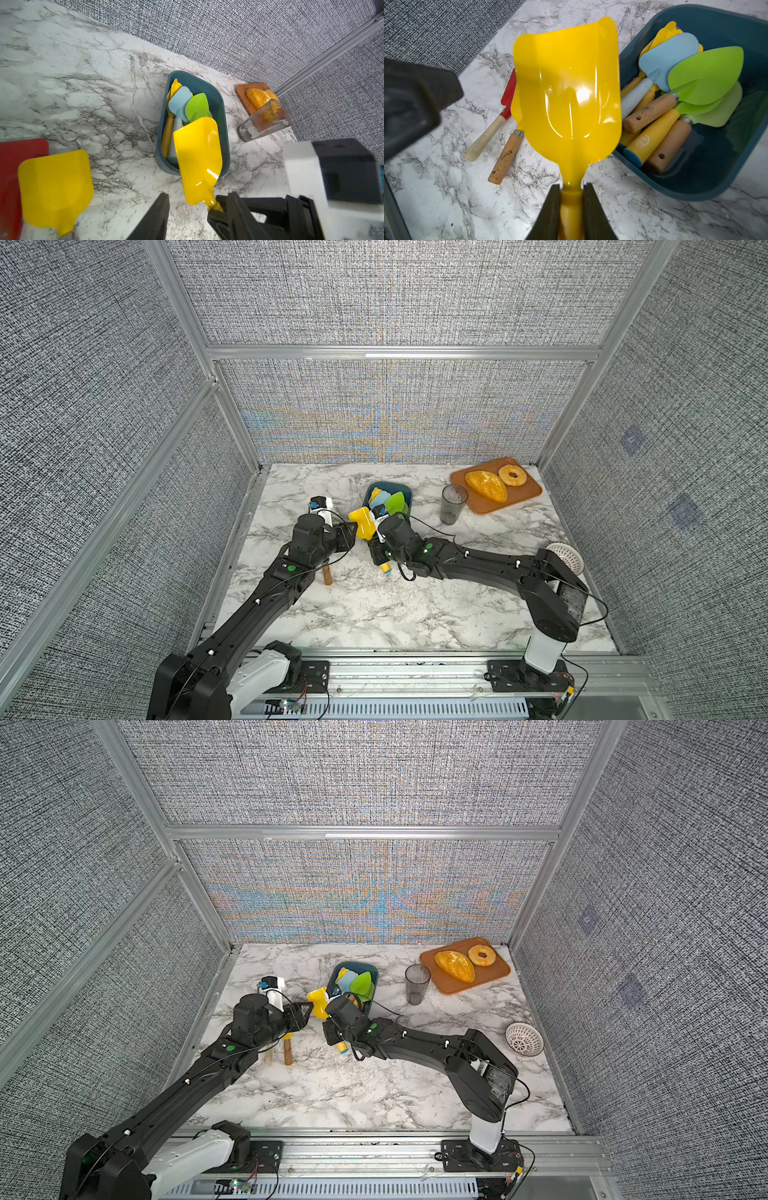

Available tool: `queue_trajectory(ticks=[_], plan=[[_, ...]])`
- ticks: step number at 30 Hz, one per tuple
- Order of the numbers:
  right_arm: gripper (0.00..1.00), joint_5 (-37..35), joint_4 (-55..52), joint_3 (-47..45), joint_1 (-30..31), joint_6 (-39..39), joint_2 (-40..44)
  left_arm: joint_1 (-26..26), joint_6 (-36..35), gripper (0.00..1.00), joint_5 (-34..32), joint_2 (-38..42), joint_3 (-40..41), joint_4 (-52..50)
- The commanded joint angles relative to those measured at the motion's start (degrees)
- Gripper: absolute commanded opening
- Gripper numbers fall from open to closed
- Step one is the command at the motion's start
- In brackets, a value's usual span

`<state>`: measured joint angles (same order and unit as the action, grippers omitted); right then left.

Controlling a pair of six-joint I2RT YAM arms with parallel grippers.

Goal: Take the shovel out of the storage box
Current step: Place the shovel at the center of the board.

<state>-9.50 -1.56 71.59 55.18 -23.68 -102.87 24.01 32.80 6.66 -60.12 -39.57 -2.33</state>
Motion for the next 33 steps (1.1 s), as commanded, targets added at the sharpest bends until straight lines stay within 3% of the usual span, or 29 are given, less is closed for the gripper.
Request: queue_trajectory(ticks=[1,11,22,23,28,29,33], plan=[[0.05,-0.4,2.1,-0.4,0.2,-0.1,0.6,0.1,-0.9,0.51,-1.5,-0.4,-0.8,-2.9],[0.05,0.5,2.3,-1.0,1.5,0.0,2.3,0.0,-3.0,0.47,0.1,-8.5,-4.4,-0.7],[0.07,0.5,3.1,-1.9,2.0,-0.7,2.8,0.1,-3.7,0.05,-0.4,-9.2,-4.5,1.1],[0.1,0.4,3.0,-1.9,1.9,-0.7,2.8,0.0,-3.9,0.01,-0.5,-9.6,-4.6,1.2],[0.54,-0.7,2.2,-3.2,1.0,-0.6,3.1,-0.1,-6.9,0.0,-4.4,-11.9,-5.5,-1.0],[0.58,-0.9,2.2,-4.1,0.5,-0.7,3.6,-0.3,-7.9,0.0,-5.5,-12.6,-5.9,-2.4],[0.6,-1.0,3.6,-8.8,-2.4,-1.5,7.1,-2.7,-10.3,0.0,-4.8,-16.0,-6.2,-4.9]])
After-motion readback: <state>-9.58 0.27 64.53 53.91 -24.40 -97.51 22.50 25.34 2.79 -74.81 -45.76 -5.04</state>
